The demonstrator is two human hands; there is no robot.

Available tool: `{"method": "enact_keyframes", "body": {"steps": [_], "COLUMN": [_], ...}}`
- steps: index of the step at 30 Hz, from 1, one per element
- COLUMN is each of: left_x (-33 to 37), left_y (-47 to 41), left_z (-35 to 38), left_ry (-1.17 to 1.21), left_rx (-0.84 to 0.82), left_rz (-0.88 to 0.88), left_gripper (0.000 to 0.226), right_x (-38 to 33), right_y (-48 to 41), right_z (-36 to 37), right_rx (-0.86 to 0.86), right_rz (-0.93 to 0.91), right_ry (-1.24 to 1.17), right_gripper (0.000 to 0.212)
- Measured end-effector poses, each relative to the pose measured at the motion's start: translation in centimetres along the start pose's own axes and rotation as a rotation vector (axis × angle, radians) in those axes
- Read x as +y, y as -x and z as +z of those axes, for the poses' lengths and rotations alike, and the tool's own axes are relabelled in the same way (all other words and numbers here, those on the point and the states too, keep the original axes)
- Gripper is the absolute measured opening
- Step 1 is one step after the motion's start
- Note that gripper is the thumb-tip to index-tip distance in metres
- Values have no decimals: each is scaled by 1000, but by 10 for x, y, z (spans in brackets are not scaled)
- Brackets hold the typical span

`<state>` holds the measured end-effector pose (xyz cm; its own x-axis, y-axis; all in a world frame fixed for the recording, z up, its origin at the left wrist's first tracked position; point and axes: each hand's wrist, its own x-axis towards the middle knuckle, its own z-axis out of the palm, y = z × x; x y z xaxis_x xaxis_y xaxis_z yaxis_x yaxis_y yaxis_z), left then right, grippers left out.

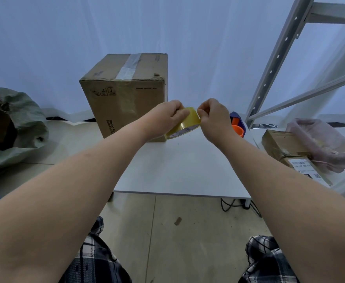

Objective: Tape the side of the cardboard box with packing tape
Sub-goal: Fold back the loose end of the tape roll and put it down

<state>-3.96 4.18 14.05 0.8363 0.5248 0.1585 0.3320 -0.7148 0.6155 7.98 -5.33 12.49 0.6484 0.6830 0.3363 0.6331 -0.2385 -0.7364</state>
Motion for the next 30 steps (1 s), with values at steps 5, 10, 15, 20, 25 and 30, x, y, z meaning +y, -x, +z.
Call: {"method": "enact_keyframes", "body": {"steps": [5,10,15,20,25,30], "left_x": [-12,-21,-20,-13,-14,-15], "left_y": [-1,-2,-2,0,2,3], "left_z": [8,11,13,11,13,14], "left_ry": [-240,-351,-189,55,99,55], "left_rx": [-1,3,30,43,18,36], "left_rz": [-69,-175,-177,-94,-119,-134], "left_gripper": [35,38,36,35,25,20], "right_x": [-6,-16,-11,0,-5,-12], "right_y": [4,8,0,-2,3,8], "right_z": [2,8,2,-8,-8,-9], "right_rx": [-112,-168,-98,-57,-88,-168], "right_rz": [-44,-100,76,95,-15,-169], "right_ry": [-8,-9,-129,-76,-94,7], "right_gripper": [11,13,11,17,4,17]}}
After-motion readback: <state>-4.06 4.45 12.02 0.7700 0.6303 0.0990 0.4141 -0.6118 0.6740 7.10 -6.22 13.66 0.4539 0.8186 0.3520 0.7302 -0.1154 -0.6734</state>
